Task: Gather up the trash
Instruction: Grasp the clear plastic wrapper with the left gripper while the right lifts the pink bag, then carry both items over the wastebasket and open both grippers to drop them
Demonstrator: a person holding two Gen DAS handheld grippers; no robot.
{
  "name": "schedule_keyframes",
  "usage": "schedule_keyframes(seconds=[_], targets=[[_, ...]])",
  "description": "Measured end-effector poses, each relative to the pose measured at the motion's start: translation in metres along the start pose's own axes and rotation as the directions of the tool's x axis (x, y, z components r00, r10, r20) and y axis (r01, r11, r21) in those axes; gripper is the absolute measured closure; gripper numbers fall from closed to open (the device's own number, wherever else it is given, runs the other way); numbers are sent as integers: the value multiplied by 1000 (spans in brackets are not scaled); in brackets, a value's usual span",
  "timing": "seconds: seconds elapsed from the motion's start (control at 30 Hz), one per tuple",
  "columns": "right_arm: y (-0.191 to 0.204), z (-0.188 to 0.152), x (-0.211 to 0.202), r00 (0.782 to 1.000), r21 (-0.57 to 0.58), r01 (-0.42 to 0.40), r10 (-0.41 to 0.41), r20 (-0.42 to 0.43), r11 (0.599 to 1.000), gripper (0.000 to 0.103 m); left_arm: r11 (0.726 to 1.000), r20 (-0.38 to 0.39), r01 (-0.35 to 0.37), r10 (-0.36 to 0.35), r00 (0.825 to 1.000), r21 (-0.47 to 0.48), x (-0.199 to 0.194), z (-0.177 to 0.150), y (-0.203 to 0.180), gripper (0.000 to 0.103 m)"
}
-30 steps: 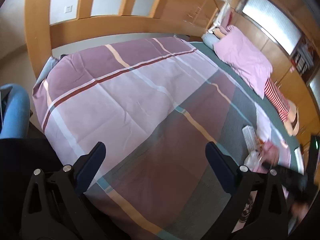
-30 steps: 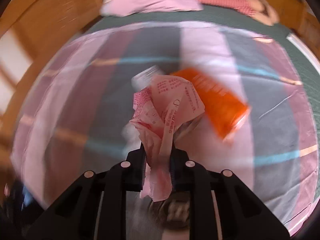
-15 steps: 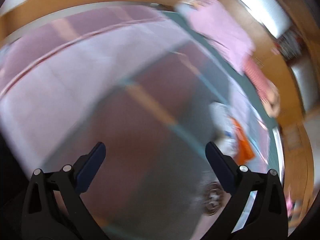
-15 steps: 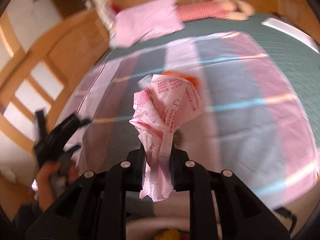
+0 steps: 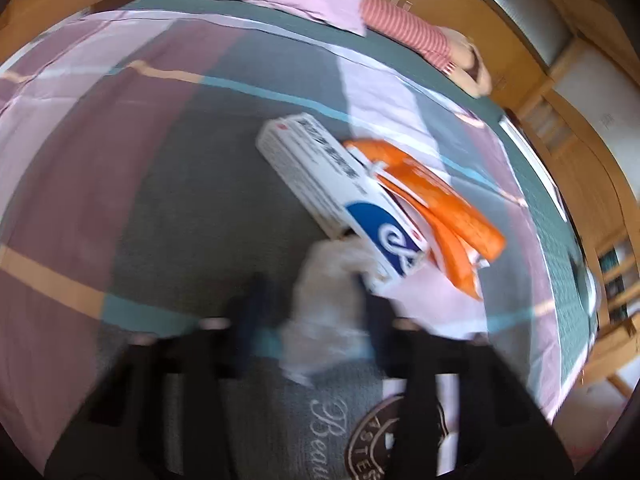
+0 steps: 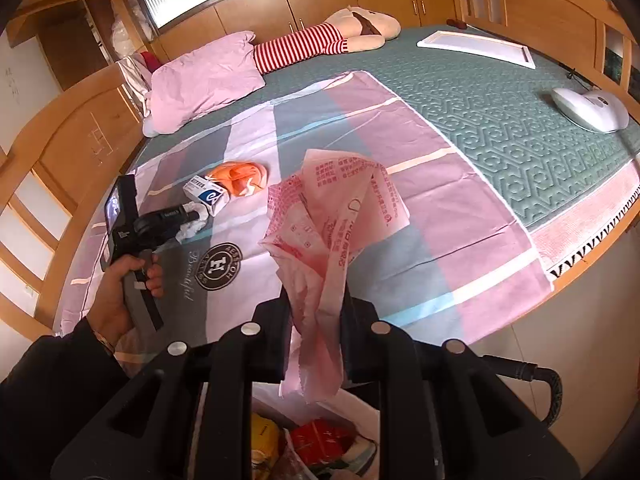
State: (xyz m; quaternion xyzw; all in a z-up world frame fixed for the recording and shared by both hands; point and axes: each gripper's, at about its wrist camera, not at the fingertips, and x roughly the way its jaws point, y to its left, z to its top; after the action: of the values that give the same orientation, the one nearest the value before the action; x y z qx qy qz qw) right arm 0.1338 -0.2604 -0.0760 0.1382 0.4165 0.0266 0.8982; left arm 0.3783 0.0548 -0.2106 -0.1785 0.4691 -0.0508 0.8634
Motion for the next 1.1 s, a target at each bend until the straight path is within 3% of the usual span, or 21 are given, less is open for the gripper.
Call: schedule_keyframes(seconds=[0.17, 0.27, 0.37, 0.47, 0.6, 0.77, 1.1], targets=[[22, -5, -3, 1000, -80, 16, -14, 24, 997, 82, 1000, 36, 4, -3, 999, -31, -25, -15, 2, 86], [31, -9, -11, 999, -99, -5, 9, 43, 995, 82, 998, 110, -65, 62, 992, 24, -58, -28, -5, 86], [37, -16, -21, 998, -121, -10, 18, 66, 993, 82, 979, 226, -170, 142, 964, 111, -109, -46, -15, 86], [44, -24, -27, 997, -150, -17, 29, 78, 988, 82, 964, 312, -248, 209, 927, 91, -169, -75, -22, 86], [54, -34, -40, 993, -142, -73, 86, 84, 987, 82, 970, 382, -224, 172, 908, 95, -240, -117, -36, 86], [64, -45, -70, 984, -183, -101, 126, 127, 978, 82, 962, 425, -220, 134, 895, 161, -297, -157, -57, 86], [55, -66, -112, 976, -200, -123, 155, 154, 972, 82, 952, 468, -207, 81, 880, 225, -347, -213, -90, 86]])
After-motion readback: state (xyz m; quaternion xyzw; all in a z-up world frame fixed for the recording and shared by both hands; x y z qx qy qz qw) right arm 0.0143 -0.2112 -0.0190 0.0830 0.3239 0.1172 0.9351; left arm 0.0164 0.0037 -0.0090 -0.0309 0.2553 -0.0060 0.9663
